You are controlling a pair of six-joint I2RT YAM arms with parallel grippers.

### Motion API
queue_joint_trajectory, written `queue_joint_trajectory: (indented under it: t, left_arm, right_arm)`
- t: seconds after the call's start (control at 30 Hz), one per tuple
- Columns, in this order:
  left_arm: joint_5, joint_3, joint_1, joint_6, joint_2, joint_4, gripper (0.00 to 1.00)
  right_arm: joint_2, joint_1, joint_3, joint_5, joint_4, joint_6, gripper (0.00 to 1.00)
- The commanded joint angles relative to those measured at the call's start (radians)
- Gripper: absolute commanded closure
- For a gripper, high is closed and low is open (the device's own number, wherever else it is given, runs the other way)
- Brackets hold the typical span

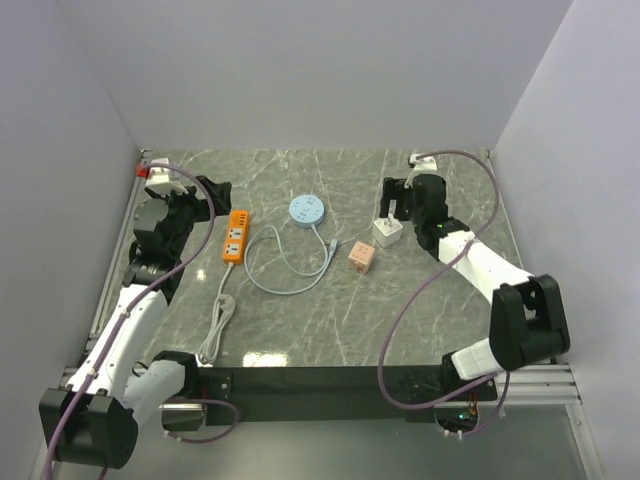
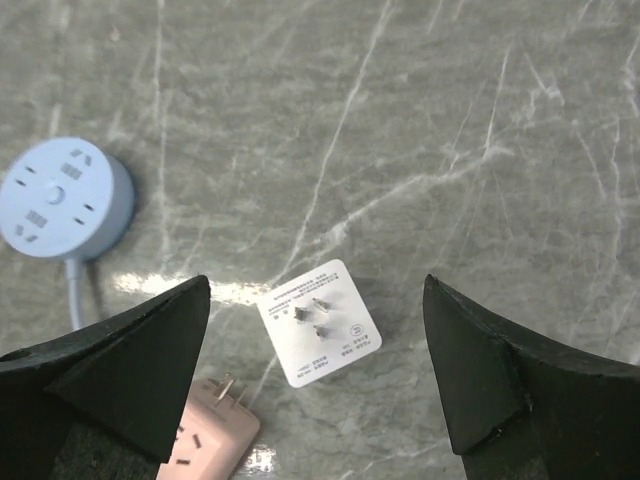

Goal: Insert the plug

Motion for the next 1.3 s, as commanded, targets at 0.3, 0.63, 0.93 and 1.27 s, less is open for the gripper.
queue_joint_trajectory:
  t: [0.3, 0.63, 0.93, 1.27]
  left_arm:
    - [0.093, -0.008, 0.003, 0.008, -0.006, 0.068, 0.01]
    - [0.105, 0.005, 0.003, 0.019, 0.006, 0.045, 0.01]
    - [0.133, 0.019, 0.003, 0.017, 0.039, 0.045, 0.01]
    - [0.138, 0.024, 0.003, 0.016, 0.063, 0.046, 0.00]
  right_arm:
    - [0.157, -0.001, 0.110, -0.110, -0.158, -0.052, 0.09]
    - [0.240, 0.018, 0.168, -0.011, -0.202, -0.062, 0.09]
    - [0.324, 0.045, 0.246, 0.034, -0.284, -0.089, 0.10]
    - [0.308, 0.056, 0.240, 0.006, -0.302, -0.089, 0.10]
